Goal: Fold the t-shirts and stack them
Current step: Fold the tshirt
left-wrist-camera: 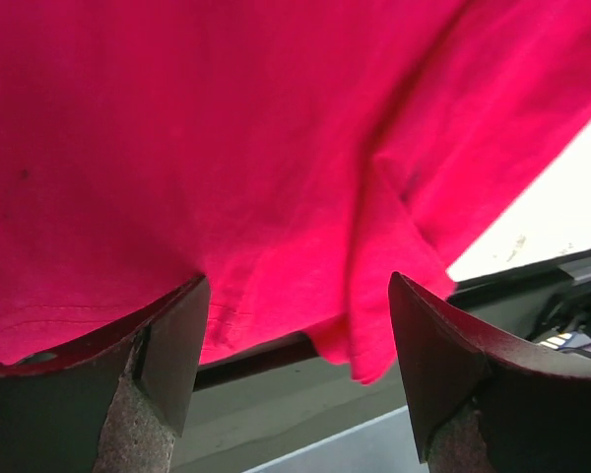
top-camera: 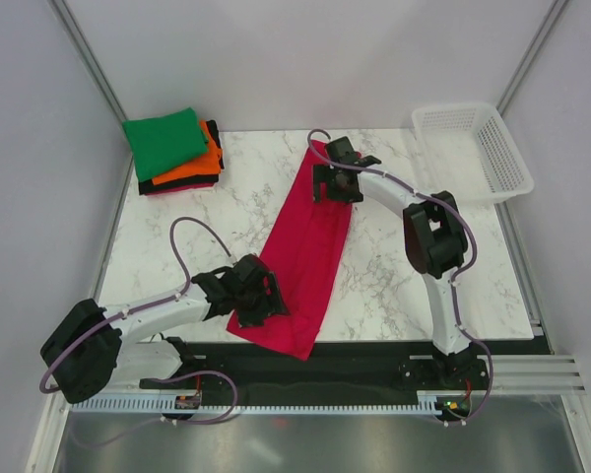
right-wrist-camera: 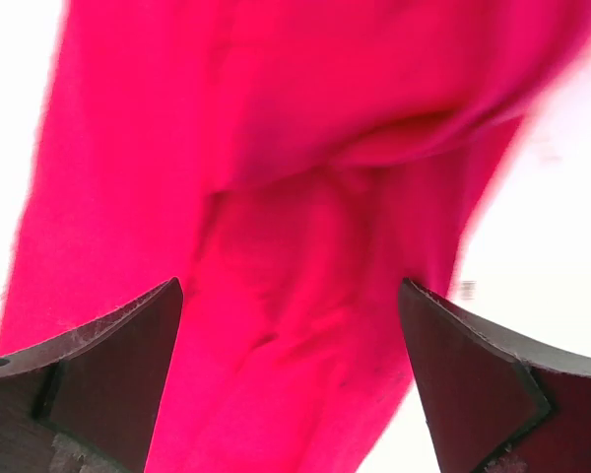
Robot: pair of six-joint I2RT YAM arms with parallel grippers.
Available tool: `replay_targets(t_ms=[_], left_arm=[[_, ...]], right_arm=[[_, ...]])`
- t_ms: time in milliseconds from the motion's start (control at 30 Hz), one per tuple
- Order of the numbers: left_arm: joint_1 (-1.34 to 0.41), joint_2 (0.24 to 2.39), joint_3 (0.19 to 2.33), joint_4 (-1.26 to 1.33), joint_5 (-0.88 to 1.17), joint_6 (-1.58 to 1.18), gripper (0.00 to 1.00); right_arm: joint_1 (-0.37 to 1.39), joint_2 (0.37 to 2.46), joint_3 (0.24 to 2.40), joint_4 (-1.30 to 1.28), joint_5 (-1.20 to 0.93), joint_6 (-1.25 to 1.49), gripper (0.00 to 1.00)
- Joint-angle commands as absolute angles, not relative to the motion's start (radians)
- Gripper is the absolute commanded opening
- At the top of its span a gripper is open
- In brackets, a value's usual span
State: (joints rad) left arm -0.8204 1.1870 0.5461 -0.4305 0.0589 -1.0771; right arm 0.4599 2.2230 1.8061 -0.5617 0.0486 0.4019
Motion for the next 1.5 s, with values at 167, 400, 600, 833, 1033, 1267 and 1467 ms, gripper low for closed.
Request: replay_targets(t_ms=[167, 400, 600, 833, 1033, 1267, 1467], left_arm=[[-0.819, 1.198, 0.492, -0.327, 0.055, -1.097, 0.80], [-0.821, 1.192, 0.503, -0.334, 0.057, -1.077, 0.78], [-0.821, 1.082, 0.601, -0.551, -0.030, -1.020, 0.76], [-0.819, 0.872, 0.692, -0.700, -0.159, -0.976, 0.80], [-0.816, 0.851, 0.736, -0.773, -0.213, -0.930, 0.80], [-0.813, 0.784, 0.857, -0.916, -0.337, -0.835, 0.82], [-0.805, 0.729, 0.913, -0.980, -0.423, -0.753, 0.88]], right_arm=[[0.393, 2.149, 1.732, -0.653, 0.354, 0.347, 0.98], [0.314, 1.997, 1.542, -0.606, 0.270, 0.384, 0.98], [0.324, 1.780, 1.326, -0.510, -0.036, 0.437, 0.98], [0.345, 1.602, 1.079, -0.419, -0.175, 0.538, 0.98], [0.498, 1.497, 1.002, -0.388, -0.224, 0.659, 0.98], [0.829, 1.414, 0.809, -0.227, -0.207, 0.891, 0.97], [0.959, 1.514, 0.839, -0.155, -0.166, 0.902, 0.96]])
